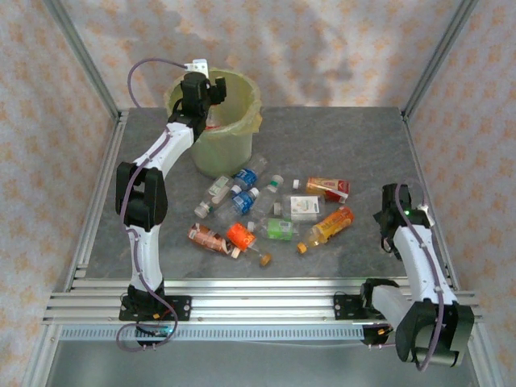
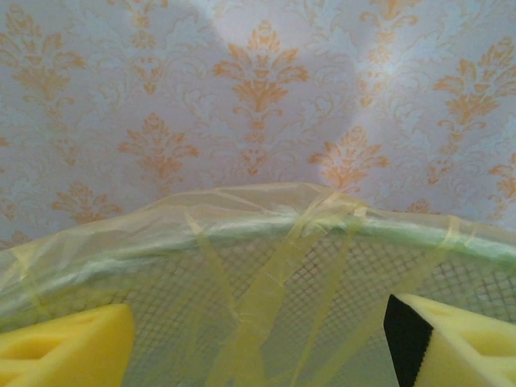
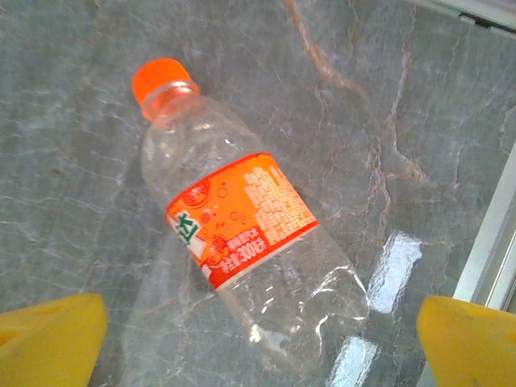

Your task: Put the plastic bottles in the bin

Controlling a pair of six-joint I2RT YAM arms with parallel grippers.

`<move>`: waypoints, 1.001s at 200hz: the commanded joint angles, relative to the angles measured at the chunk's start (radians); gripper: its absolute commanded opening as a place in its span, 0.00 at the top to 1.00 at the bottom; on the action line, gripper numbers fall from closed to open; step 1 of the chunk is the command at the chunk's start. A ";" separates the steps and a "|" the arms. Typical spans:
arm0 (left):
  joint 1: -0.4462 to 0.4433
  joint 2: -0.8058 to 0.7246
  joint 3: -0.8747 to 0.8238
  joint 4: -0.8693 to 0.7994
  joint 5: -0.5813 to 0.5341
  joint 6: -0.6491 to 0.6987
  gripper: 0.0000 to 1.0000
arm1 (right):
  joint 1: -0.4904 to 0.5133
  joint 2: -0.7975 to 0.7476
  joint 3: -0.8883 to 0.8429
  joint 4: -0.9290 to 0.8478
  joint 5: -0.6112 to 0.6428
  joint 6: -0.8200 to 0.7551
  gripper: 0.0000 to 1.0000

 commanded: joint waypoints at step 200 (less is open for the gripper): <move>-0.002 -0.334 0.098 -0.377 -0.057 -0.124 0.00 | -0.151 0.474 0.033 0.257 -0.123 -0.163 0.02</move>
